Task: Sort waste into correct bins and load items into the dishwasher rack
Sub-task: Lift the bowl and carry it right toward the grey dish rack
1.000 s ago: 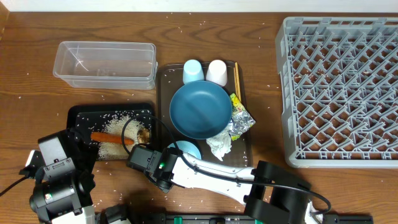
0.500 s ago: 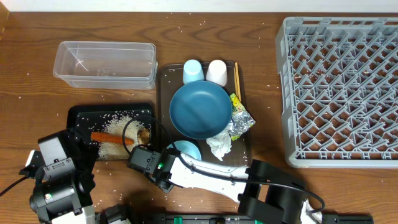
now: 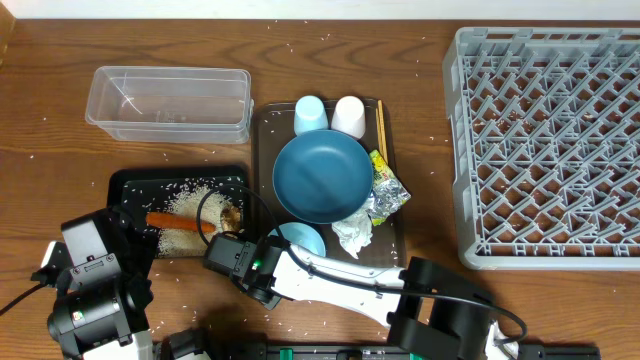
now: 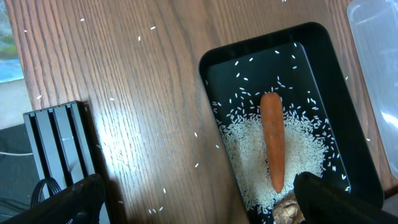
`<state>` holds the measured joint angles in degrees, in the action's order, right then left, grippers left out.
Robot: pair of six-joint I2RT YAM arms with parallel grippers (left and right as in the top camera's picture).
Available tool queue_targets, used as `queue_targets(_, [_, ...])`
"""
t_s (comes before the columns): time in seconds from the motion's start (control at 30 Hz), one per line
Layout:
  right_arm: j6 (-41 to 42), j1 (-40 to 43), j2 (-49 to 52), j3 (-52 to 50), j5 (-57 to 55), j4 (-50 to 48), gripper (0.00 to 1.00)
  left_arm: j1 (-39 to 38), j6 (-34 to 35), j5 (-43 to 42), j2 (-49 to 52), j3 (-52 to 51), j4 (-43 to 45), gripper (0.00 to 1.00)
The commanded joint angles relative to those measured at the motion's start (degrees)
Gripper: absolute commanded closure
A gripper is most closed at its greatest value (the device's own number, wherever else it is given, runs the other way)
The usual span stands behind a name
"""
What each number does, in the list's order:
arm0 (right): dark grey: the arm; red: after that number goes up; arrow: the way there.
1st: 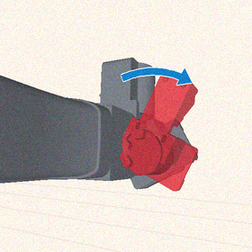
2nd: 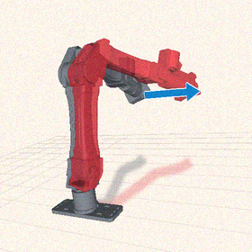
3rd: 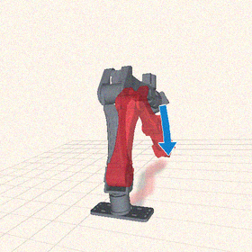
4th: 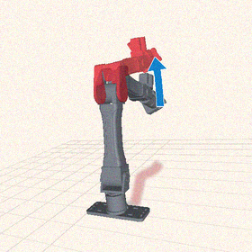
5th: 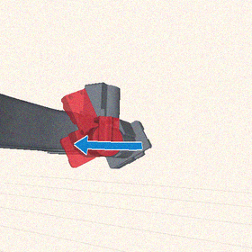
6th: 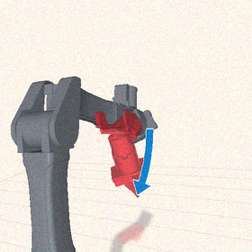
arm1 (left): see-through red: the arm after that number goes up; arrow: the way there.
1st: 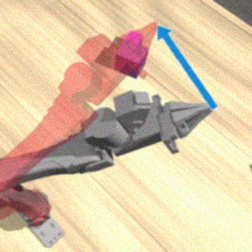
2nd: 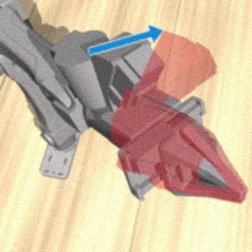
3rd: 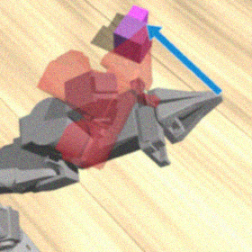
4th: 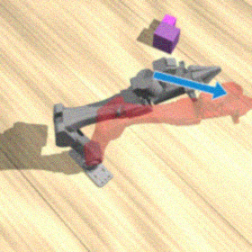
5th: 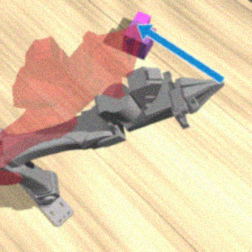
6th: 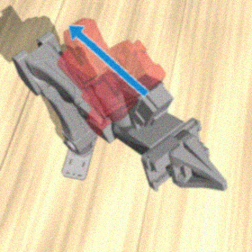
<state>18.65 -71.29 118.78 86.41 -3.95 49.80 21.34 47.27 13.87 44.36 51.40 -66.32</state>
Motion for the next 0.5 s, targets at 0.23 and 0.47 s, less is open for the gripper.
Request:
queue_targets(0.23, [0.0,0.6,-13.0,2.1,4.6,0.2,0.99,0.3,-0.7,0.5,0.1,0.9,-0.3,0.02])
queue_targets(0.47, [-3.3,5.2,-21.5,2.1,4.4,2.7,0.99,0.3,-0.7,0.5,0.1,0.9,-0.3,0.02])
